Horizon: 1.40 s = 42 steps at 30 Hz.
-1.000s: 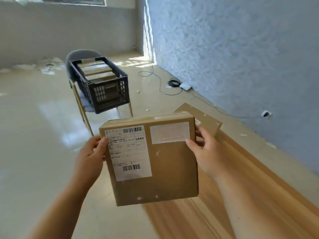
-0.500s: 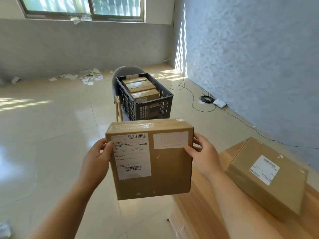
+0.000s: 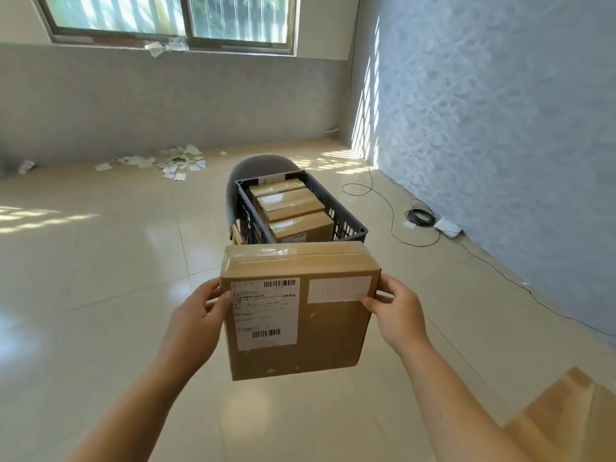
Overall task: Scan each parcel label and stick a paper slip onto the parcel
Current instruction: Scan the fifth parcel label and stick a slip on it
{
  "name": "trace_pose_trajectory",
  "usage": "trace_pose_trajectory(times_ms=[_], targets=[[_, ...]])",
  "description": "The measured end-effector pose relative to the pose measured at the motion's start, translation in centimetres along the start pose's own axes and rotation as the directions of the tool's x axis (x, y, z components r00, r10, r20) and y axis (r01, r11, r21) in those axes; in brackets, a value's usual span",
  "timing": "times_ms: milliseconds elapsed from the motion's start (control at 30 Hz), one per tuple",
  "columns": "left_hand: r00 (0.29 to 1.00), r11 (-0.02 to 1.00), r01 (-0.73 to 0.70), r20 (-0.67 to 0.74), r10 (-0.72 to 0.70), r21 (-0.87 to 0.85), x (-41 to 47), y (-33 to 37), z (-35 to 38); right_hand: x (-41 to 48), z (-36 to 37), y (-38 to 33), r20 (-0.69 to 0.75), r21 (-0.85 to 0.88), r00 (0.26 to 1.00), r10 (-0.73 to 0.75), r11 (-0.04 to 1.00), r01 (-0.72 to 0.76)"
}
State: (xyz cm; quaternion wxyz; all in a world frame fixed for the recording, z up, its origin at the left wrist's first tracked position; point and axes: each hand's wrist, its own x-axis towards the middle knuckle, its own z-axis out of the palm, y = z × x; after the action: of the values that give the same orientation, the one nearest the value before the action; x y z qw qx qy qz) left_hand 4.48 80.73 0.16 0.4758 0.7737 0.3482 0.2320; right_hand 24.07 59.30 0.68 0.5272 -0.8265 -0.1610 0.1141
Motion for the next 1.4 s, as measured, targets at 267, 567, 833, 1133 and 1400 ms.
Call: trace_pose_trajectory(times_ms=[267, 567, 833, 1133, 1400], targets=[[0.999, 0.996, -0.037, 0.012, 0.038, -0.076, 14.2, 1.5, 0.8, 13.7, 3.9, -4.8, -0.091, -0.027, 0.993, -0.075, 0.997, 0.073], [0.990, 0.991, -0.061, 0.122, 0.076, -0.122, 28.9, 2.7, 4.4, 27.6, 6.5, -8.6, -0.186, -0.060, 0.975, -0.121, 0.992, 0.112], [0.980, 0.995, 0.054, 0.196, -0.036, -0.088, 36.3, 1.3, 8.4, 37.6, 8.3, -6.5, -0.063, -0.119, 0.998, -0.005, 0.993, -0.003], [0.960, 0.968, 0.248, 0.145, -0.239, -0.048, 39.3, 0.5, 14.5, 46.2, 9.1, -1.1, 0.166, -0.105, 0.977, 0.137, 0.987, -0.120], [0.904, 0.913, 0.407, 0.128, -0.409, 0.040, 37.7, -1.2, 18.8, 47.6, 7.5, 4.8, 0.304, -0.126, 0.890, 0.340, 0.940, -0.316]])
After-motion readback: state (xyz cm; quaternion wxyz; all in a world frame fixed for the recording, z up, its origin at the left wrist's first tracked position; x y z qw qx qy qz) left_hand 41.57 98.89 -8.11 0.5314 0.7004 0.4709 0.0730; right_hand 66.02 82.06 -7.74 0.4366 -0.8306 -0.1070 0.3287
